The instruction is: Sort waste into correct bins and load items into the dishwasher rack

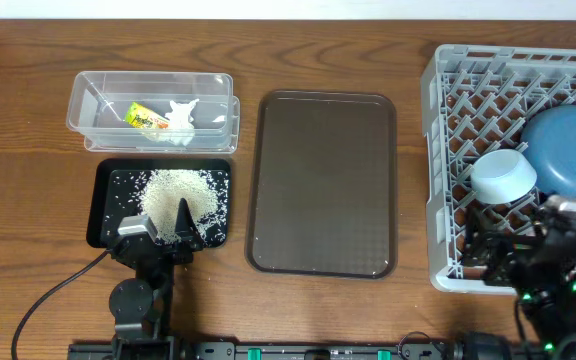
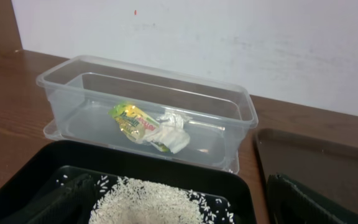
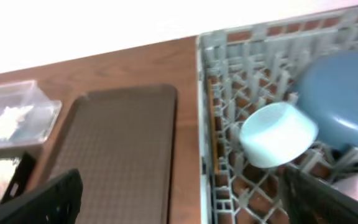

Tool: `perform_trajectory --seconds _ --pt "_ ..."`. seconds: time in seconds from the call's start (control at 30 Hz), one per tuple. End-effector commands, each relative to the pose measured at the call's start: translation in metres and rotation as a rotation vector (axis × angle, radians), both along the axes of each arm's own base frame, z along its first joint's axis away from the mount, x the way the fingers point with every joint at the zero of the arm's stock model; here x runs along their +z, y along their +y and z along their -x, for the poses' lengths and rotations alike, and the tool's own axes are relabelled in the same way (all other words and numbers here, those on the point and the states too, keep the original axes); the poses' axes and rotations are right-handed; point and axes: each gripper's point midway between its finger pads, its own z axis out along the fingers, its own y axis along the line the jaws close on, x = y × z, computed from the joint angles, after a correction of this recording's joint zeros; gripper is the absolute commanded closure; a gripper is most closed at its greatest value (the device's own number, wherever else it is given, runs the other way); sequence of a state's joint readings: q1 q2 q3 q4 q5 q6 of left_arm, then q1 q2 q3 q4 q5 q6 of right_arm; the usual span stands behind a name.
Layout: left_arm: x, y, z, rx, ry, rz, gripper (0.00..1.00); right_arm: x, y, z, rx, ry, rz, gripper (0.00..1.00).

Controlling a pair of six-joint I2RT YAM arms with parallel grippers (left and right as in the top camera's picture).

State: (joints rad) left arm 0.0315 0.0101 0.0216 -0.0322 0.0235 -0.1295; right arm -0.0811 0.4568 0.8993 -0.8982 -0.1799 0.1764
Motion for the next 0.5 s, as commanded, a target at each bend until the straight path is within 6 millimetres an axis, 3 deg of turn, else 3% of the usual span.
perform_trajectory --seconds 0.0,0.27,0.47 --pt "-0.017 0.002 0.001 0.012 0.051 -0.014 0.10 -0.023 0.020 -0.002 0.118 -0.049 -0.014 0.01" --pt "-0.017 0.002 0.001 0.012 0.051 -0.014 0.10 -0.060 0.031 -0.015 0.181 -0.235 -0.033 0.01" --pt "-0.017 0.002 0.001 0.012 0.051 -0.014 0.10 -0.066 0.027 -0.022 0.146 -0.381 -0.043 0.01"
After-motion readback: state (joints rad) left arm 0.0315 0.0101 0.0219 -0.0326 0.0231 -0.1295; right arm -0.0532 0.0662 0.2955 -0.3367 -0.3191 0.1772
